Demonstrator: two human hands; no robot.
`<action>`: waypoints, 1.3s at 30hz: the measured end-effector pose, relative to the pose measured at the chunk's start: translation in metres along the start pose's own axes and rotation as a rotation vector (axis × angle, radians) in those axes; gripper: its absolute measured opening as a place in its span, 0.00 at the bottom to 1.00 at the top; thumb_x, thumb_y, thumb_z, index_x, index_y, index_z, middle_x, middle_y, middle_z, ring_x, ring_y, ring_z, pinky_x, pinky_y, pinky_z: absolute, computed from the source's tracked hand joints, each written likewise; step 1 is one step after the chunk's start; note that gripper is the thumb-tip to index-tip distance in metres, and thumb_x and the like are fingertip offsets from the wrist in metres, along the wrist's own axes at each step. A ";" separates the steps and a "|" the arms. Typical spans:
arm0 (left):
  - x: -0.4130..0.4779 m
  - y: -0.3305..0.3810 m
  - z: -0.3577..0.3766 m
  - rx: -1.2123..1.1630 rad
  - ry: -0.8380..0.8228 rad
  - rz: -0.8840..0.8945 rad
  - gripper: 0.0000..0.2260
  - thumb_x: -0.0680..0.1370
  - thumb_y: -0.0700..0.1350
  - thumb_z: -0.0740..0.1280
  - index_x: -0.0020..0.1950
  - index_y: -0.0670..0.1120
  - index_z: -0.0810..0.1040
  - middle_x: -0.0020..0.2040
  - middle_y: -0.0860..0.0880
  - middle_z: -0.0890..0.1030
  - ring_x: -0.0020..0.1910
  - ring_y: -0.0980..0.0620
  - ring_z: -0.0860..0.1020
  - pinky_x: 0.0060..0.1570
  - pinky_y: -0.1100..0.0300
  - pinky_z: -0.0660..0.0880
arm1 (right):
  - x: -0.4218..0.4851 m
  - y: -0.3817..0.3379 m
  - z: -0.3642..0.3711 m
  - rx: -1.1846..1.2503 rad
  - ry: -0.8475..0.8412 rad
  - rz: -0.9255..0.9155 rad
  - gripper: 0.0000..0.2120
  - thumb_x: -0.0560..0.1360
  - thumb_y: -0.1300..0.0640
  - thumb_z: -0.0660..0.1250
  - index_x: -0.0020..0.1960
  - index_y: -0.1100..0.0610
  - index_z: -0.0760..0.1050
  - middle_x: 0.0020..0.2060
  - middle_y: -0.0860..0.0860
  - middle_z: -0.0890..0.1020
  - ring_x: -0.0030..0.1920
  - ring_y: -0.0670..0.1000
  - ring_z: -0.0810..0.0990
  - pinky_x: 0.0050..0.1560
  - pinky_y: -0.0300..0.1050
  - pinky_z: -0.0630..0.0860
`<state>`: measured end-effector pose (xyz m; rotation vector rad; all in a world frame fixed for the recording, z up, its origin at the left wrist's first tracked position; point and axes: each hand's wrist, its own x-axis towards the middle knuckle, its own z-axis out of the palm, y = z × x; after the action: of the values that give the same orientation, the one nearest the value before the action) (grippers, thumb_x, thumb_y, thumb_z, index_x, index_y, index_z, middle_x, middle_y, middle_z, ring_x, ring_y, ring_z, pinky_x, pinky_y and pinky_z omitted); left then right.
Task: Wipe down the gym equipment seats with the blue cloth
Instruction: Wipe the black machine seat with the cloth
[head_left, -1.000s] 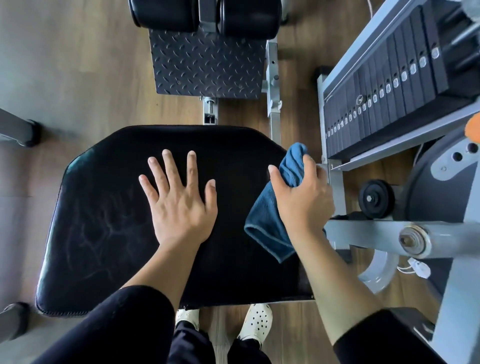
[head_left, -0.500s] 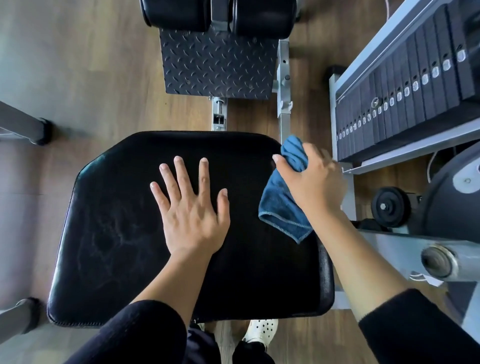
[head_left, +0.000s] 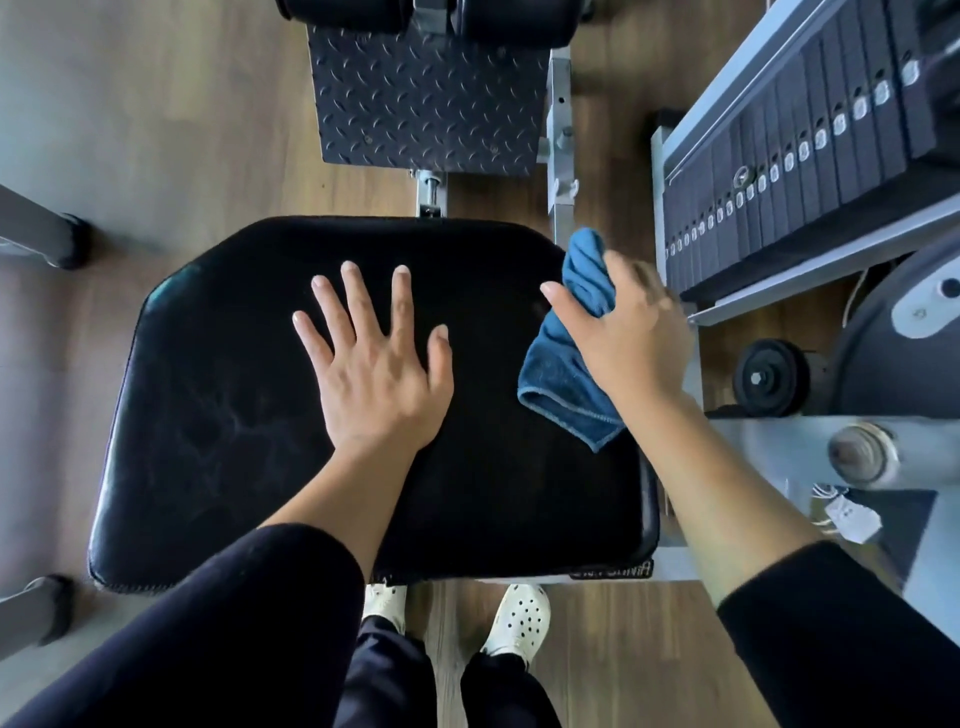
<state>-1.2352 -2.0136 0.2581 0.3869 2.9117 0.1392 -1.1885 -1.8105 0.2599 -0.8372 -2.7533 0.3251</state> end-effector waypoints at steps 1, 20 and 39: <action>-0.001 0.000 -0.001 -0.001 0.001 0.003 0.28 0.80 0.60 0.45 0.78 0.52 0.47 0.78 0.40 0.46 0.76 0.37 0.42 0.73 0.39 0.41 | -0.011 0.005 -0.006 0.010 -0.003 0.037 0.32 0.70 0.30 0.61 0.60 0.54 0.75 0.52 0.52 0.80 0.49 0.59 0.79 0.40 0.42 0.65; -0.107 -0.106 -0.027 0.025 -0.174 0.543 0.54 0.62 0.82 0.49 0.79 0.49 0.48 0.79 0.45 0.43 0.77 0.47 0.39 0.75 0.47 0.40 | -0.147 0.027 -0.056 0.030 -0.129 -0.538 0.52 0.57 0.19 0.63 0.66 0.58 0.75 0.66 0.53 0.75 0.72 0.60 0.64 0.70 0.58 0.66; -0.129 -0.146 -0.017 0.089 -0.015 0.346 0.51 0.64 0.77 0.50 0.78 0.46 0.52 0.78 0.42 0.53 0.76 0.40 0.51 0.72 0.38 0.50 | -0.171 -0.017 -0.037 0.017 -0.082 -0.767 0.41 0.59 0.34 0.75 0.65 0.56 0.74 0.63 0.52 0.77 0.70 0.59 0.68 0.63 0.57 0.73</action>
<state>-1.1529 -2.1899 0.2810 0.9005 2.8157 0.0561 -1.0483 -1.9162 0.2710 0.2711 -2.8803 0.2245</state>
